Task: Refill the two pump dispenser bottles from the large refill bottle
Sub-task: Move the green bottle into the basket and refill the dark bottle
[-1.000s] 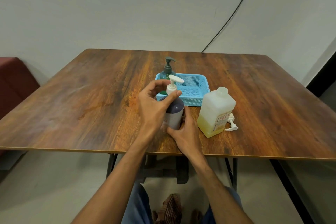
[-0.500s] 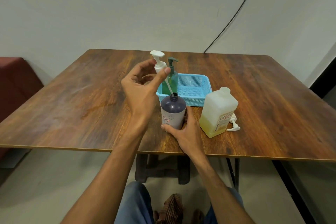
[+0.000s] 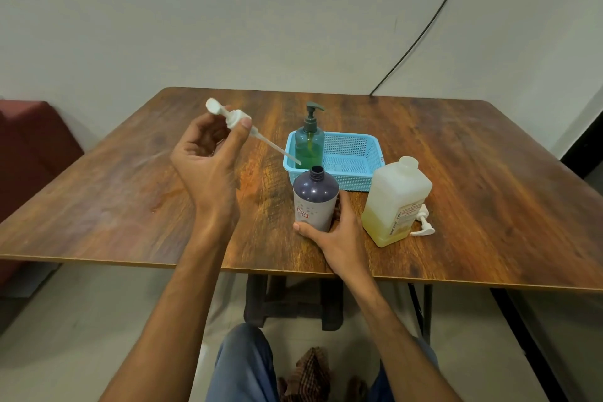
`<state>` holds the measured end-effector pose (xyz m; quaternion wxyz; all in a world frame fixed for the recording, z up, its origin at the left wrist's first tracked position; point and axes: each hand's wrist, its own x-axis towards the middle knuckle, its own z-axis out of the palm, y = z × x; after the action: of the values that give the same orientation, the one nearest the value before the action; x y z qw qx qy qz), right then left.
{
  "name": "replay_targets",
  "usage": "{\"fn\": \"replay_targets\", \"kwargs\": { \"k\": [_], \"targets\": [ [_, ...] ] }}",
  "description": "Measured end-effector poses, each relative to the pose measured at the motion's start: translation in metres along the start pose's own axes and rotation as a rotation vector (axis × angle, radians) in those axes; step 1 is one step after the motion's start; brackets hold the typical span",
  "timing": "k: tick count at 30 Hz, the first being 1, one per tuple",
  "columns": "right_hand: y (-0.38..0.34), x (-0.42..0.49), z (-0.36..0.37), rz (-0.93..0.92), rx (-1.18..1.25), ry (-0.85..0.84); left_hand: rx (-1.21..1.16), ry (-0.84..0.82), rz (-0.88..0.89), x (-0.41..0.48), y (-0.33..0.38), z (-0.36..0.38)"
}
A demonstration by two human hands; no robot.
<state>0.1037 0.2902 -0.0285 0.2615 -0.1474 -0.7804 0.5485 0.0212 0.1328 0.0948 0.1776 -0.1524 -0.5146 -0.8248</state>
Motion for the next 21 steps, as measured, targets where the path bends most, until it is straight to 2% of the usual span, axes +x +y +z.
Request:
{"fn": "replay_targets", "kwargs": {
  "k": [8,21],
  "targets": [
    [0.001,0.001,0.002,-0.006,-0.022,0.007,0.164,0.071,-0.005,-0.005,-0.036,-0.028],
    [0.002,0.001,0.002,-0.002,-0.03,0.02,0.796,-0.129,0.065,-0.041,-0.095,-0.071]
  ]
}}
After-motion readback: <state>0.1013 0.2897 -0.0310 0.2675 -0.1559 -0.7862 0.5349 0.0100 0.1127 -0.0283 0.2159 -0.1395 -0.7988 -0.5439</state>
